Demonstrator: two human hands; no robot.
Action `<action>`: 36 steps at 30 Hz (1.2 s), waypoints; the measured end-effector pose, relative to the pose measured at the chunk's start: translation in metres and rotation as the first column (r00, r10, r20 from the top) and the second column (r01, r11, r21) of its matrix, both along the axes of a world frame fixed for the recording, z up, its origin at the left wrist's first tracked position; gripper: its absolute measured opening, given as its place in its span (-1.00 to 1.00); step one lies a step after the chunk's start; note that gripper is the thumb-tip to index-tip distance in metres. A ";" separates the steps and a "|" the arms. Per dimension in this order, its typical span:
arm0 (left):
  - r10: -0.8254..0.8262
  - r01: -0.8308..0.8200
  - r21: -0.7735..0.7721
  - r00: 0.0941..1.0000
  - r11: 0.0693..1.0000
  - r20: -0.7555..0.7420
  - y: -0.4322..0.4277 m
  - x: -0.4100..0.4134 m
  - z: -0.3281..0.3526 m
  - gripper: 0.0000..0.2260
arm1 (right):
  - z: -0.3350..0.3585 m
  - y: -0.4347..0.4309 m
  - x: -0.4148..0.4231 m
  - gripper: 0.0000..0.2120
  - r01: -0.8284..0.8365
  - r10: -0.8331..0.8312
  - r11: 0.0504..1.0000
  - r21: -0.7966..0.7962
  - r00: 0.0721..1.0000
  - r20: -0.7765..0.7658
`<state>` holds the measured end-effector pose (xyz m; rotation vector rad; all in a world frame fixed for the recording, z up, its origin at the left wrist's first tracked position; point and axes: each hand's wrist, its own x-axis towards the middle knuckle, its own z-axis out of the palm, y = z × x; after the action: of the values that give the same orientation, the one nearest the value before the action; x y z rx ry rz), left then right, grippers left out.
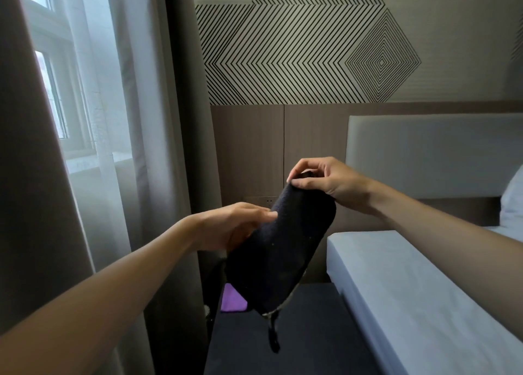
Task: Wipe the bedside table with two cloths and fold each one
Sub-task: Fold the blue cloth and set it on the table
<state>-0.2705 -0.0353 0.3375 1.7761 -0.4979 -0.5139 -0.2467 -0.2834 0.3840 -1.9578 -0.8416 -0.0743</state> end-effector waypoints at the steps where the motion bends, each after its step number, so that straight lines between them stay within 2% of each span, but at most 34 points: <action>1: -0.022 0.022 0.016 1.000 1.000 0.005 -0.006 -0.003 0.001 -0.59 | 0.002 0.002 0.000 -0.88 -0.006 0.006 1.000 -0.008 1.000 -0.030; 4: -0.053 0.052 0.050 0.999 0.997 0.013 -0.017 -0.011 0.006 -0.64 | 0.002 0.008 0.005 -0.80 0.024 -0.020 0.999 0.027 0.989 -0.144; 6: -0.046 0.046 -0.011 0.999 0.999 0.016 -0.023 -0.013 0.008 -0.63 | -0.004 0.013 0.007 -0.77 0.100 -0.082 0.992 0.071 0.971 -0.226; 8: -0.027 0.030 -0.127 0.999 0.991 0.029 -0.027 -0.013 0.008 -0.72 | -0.015 0.015 0.011 -0.72 0.214 -0.186 0.975 0.056 0.929 -0.320; 10: 0.032 -0.018 -0.254 0.998 0.967 0.050 -0.032 -0.012 0.011 -0.84 | -0.028 0.013 0.018 -0.56 0.364 -0.326 0.931 0.019 0.854 -0.405; 12: 0.100 -0.073 -0.348 0.993 0.935 0.058 -0.033 -0.009 0.015 -0.86 | -0.037 0.006 0.020 -0.44 0.522 -0.414 0.851 0.057 0.734 -0.539; 14: 0.132 -0.091 -0.385 0.988 0.918 0.081 -0.031 -0.006 0.017 -0.83 | -0.044 -0.004 0.015 -0.35 0.627 -0.427 0.775 0.083 0.615 -0.663; 15: 0.136 -0.091 -0.393 0.987 0.915 0.090 -0.030 -0.004 0.018 -0.81 | -0.048 -0.007 0.009 -0.30 0.647 -0.412 0.757 0.095 0.585 -0.698; 17: 0.146 -0.096 -0.430 0.986 0.898 0.085 -0.027 -0.001 0.019 -0.76 | -0.053 -0.009 -0.001 -0.21 0.588 -0.338 0.802 0.103 0.590 -0.733; 19: 0.155 -0.104 -0.456 0.985 0.884 0.076 -0.026 0.002 0.020 -0.67 | -0.054 -0.006 -0.008 -0.13 0.444 -0.187 0.880 0.167 0.648 -0.738; 20: 0.157 -0.106 -0.461 0.985 0.881 0.075 -0.026 0.002 0.019 -0.64 | -0.054 -0.004 -0.011 -0.17 0.378 -0.097 0.896 0.232 0.677 -0.729; 22: 0.158 -0.110 -0.467 0.985 0.877 0.065 -0.025 0.002 0.018 -0.61 | -0.052 0.001 -0.014 -0.41 0.272 0.061 0.886 0.375 0.734 -0.677; 24: 0.151 -0.109 -0.481 0.987 0.870 0.049 -0.024 0.001 0.017 -0.58 | -0.049 0.006 -0.016 -0.66 0.225 0.121 0.865 0.449 0.774 -0.621; 25: 0.142 -0.101 -0.483 0.989 0.870 0.049 -0.023 0.001 0.017 -0.57 | -0.049 0.009 -0.016 -0.68 0.212 0.140 0.857 0.469 0.780 -0.609; 29: 0.142 -0.106 -0.490 0.989 0.865 0.035 -0.020 0.001 0.018 -0.64 | -0.042 0.011 -0.018 -0.56 0.237 0.204 0.832 0.502 0.710 -0.673; 33: 0.199 -0.137 -0.482 0.977 0.866 0.080 -0.019 0.002 0.015 -0.72 | -0.036 0.012 -0.018 -0.27 0.218 0.260 0.859 0.462 0.591 -0.763; 36: 0.239 -0.162 -0.469 0.965 0.868 0.108 -0.017 0.002 0.014 -0.72 | -0.040 0.015 -0.019 -0.33 0.197 0.237 0.897 0.396 0.543 -0.806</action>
<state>-0.2682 -0.0527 0.3516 1.3949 -0.4926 -0.0870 -0.2653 -0.2685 0.3441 -1.2696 -0.1404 0.6217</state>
